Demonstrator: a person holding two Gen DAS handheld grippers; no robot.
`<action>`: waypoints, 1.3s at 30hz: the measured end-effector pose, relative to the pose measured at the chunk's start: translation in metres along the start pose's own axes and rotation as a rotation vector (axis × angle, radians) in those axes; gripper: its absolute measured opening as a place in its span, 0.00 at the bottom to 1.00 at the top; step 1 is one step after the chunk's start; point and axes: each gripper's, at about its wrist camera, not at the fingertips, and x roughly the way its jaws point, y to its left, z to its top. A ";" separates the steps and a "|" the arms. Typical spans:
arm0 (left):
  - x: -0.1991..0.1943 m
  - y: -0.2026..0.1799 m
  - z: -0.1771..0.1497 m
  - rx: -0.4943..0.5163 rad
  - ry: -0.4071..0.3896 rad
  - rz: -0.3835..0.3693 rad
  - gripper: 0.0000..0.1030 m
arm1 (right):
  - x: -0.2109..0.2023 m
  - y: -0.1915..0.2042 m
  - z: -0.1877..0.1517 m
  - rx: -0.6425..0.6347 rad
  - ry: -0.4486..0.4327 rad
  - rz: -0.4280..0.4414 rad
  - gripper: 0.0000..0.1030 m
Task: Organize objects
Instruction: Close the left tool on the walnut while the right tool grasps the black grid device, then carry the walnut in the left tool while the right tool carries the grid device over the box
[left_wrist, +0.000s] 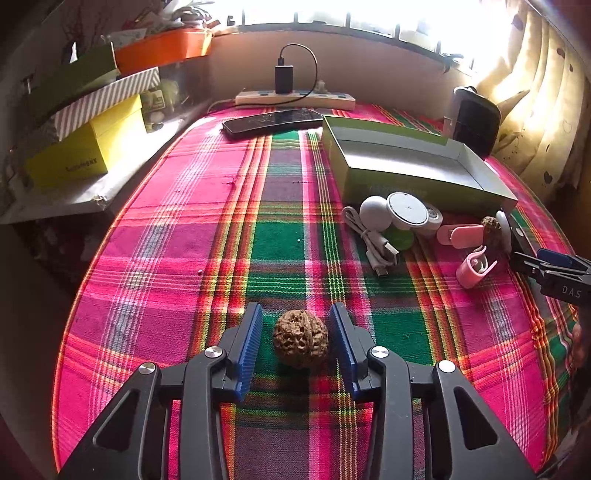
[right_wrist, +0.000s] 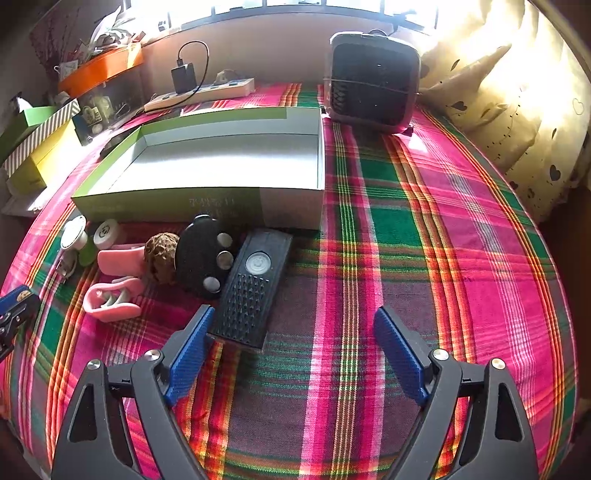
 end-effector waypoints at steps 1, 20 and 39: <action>0.001 -0.001 0.001 0.001 0.000 -0.002 0.33 | 0.000 -0.001 0.001 0.000 -0.002 0.000 0.79; 0.006 -0.008 0.006 0.014 -0.004 -0.007 0.24 | -0.001 0.002 0.005 -0.023 -0.036 0.016 0.28; 0.006 -0.010 0.006 0.008 0.001 -0.020 0.24 | -0.003 0.002 0.003 -0.015 -0.042 0.020 0.27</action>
